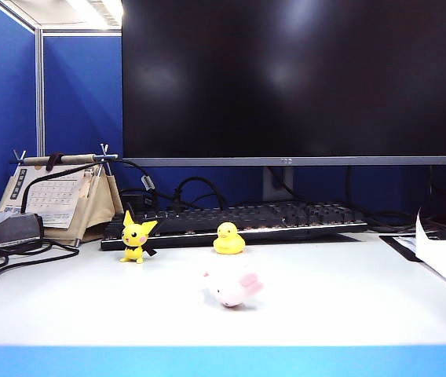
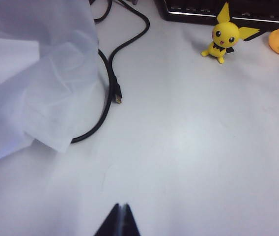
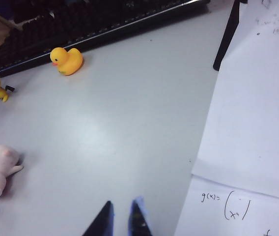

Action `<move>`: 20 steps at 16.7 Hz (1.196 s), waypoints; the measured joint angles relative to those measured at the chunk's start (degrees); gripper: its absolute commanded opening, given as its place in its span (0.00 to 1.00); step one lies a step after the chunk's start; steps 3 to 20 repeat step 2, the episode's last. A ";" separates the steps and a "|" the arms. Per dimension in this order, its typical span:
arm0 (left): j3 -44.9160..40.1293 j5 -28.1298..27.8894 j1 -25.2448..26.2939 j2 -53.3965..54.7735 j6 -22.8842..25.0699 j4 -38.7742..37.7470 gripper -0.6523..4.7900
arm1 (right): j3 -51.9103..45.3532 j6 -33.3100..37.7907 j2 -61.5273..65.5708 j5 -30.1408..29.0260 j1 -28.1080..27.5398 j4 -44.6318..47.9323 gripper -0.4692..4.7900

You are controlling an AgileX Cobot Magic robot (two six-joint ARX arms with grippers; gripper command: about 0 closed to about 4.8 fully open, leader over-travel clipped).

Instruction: Pick up the doll with a different color than the other dolls and place it near you.

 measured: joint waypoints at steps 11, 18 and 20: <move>0.00 0.00 0.00 0.00 0.00 -0.02 0.11 | 0.00 -0.02 0.00 0.00 0.00 0.00 0.19; 0.00 0.00 0.00 0.00 0.00 -0.02 0.11 | 0.00 -0.02 0.00 0.00 0.00 0.00 0.19; 0.00 0.00 0.00 0.00 0.00 -0.02 0.11 | 0.00 -0.02 0.00 0.00 0.00 0.00 0.19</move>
